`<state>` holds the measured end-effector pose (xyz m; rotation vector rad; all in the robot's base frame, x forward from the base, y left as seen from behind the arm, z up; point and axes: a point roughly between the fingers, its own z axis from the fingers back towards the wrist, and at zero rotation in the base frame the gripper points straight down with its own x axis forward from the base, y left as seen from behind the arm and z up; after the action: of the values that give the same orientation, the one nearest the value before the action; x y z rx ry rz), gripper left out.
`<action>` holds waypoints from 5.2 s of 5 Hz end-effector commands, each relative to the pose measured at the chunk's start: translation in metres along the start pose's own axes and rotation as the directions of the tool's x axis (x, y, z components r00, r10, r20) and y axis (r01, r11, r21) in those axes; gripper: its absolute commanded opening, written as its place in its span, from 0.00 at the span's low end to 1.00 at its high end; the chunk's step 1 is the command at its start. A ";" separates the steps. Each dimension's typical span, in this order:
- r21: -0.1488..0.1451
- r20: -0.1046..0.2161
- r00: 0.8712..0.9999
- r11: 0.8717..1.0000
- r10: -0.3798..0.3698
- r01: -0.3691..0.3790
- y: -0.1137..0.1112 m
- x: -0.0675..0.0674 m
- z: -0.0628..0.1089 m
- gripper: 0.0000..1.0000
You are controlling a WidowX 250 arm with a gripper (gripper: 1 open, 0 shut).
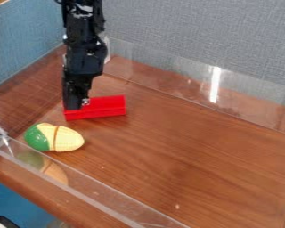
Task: Put the red object to the right side of the table
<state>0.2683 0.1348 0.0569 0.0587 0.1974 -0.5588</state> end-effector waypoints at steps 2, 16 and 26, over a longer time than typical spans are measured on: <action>0.084 0.073 0.997 0.996 -0.002 -0.004 0.007 0.003 0.030 0.00; 0.096 0.117 0.993 0.995 0.008 -0.019 0.031 0.021 0.007 0.00; 0.072 0.176 0.984 0.996 0.038 -0.051 0.028 0.021 -0.003 0.00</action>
<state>0.2988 0.1422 0.0385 0.0605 0.0312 -0.5368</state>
